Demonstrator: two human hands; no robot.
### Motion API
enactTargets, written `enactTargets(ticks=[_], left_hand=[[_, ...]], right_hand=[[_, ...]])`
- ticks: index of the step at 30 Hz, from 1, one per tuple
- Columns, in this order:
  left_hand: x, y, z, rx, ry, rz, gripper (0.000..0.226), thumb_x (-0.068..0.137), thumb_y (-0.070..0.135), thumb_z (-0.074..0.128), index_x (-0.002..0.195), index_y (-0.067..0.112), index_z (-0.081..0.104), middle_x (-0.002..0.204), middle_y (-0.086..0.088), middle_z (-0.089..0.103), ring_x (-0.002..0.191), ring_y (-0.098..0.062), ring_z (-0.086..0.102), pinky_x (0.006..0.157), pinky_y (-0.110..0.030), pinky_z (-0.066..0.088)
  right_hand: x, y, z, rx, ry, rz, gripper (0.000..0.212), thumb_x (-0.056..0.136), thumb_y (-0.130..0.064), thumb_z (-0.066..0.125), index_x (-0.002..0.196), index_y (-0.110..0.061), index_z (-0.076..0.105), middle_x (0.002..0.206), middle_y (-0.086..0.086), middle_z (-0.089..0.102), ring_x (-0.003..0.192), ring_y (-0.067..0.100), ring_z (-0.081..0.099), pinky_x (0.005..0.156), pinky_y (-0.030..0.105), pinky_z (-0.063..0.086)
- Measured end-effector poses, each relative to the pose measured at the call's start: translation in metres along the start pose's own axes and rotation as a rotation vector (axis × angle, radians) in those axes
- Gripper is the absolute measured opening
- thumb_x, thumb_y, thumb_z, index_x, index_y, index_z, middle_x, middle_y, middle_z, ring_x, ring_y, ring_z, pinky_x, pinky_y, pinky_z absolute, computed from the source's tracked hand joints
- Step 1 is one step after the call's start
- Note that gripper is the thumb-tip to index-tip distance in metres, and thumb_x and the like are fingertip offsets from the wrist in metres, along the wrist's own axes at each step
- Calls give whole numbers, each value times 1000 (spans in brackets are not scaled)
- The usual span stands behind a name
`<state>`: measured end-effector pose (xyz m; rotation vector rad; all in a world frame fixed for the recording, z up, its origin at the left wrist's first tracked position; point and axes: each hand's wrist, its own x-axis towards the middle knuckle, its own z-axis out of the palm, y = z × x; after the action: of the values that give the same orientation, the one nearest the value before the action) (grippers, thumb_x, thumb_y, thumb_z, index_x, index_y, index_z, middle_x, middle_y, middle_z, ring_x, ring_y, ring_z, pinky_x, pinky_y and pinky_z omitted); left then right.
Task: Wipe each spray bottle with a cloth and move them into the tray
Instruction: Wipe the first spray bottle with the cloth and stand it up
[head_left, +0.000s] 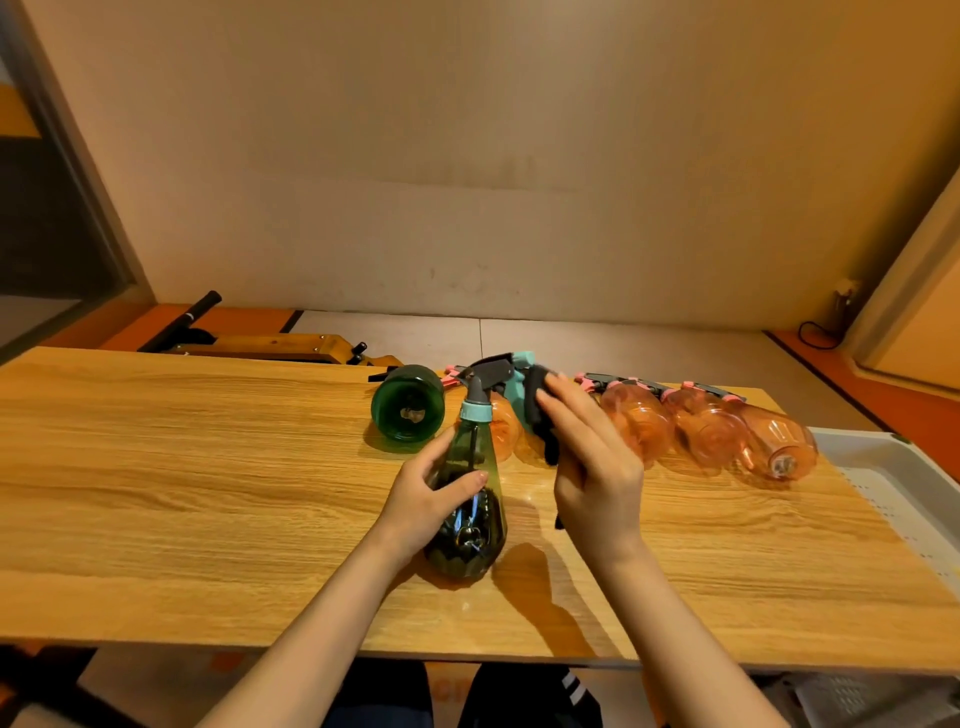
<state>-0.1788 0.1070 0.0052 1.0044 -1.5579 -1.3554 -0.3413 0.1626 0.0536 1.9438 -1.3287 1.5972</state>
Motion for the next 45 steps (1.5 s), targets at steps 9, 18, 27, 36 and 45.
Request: enactTargets(ticks=[9,18,27,36,45], left_hand=[[-1,0,0,-25,-15,8,69,71,29,69,136,25,45,121,9,62,106,3,60,80,-13,49],[-1,1,2,0,-18,35,66,82,18,71,140,18,42,120,7,62,103,5,61,79,-12,49],[-5,-5,-1,88,168,93,57,82,3,70,121,37,47,115,18,60,105,10,59,81,-11,49],[-17,-6,-22,335,548,136,77,77,20,78,143,11,41,137,-1,47,128,-14,41,98,-23,34],[-32,-12,-32,388,432,51,90,83,21,73,152,16,15,156,-1,24,142,-15,22,104,-20,24]], right_hand=[[-10,7,6,9,-158,-13,42,83,0,41,123,-1,55,131,7,49,126,17,44,106,28,36],[5,-1,5,86,-196,110,41,87,-13,44,126,-6,54,134,3,47,128,14,42,107,20,32],[-35,8,2,1,-235,17,54,74,15,54,125,-3,55,134,9,50,130,18,41,107,33,35],[-63,14,31,-17,-669,238,43,84,0,54,125,-12,59,136,5,50,129,22,43,107,35,34],[-78,4,47,-110,-759,252,42,96,-25,47,137,-21,45,144,-5,41,137,8,27,105,11,11]])
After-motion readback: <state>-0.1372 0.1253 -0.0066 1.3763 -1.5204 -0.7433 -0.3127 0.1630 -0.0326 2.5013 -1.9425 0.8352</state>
